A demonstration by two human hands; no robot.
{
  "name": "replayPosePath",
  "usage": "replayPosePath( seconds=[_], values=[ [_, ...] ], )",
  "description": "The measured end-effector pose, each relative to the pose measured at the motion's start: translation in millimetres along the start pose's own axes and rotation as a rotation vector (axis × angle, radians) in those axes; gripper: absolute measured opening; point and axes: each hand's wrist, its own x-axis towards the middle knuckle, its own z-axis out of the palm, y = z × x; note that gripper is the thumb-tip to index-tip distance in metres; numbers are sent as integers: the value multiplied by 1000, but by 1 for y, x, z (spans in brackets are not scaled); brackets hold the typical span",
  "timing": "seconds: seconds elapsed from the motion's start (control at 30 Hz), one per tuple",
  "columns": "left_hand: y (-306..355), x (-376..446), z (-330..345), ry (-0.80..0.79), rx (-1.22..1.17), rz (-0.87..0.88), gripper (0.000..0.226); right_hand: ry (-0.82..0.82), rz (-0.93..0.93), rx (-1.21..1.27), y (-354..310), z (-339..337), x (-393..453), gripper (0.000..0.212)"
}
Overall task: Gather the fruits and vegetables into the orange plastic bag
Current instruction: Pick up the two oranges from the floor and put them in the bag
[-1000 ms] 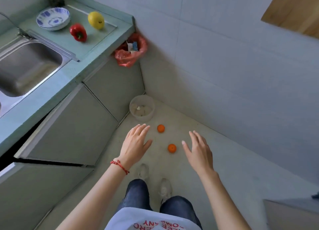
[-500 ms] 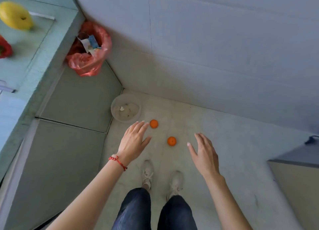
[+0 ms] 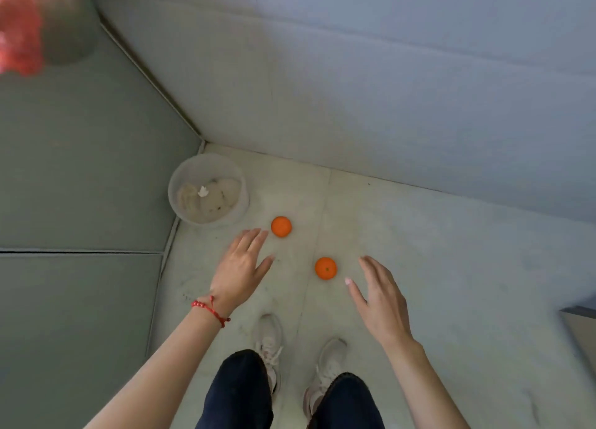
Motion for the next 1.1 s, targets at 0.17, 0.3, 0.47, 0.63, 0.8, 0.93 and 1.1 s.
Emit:
replayPosePath(
  seconds=[0.17,0.3,0.47,0.63,0.8,0.93,1.1],
  values=[
    [-46,44,83,-11,54,66,64,-35,-58,-30,61,80,37,61],
    [-82,81,145,-10,75,80,69,-82,-87,-38,103,142,65,64],
    [-126,121,216,-1,35,73,64,-115,-162,-55,147,219,91,72],
    [-159,156,266,62,-34,37,51,-124,-169,-32,176,275,106,63],
    [-181,184,306,59,-105,-52,57,-138,-155,-18,195,314,114,67],
    [-194,206,325,58,-149,-94,70,-156,-177,-49,207,339,124,70],
    [-194,223,335,92,-220,-82,79,-156,-168,-17,215,359,130,77]
  ],
)
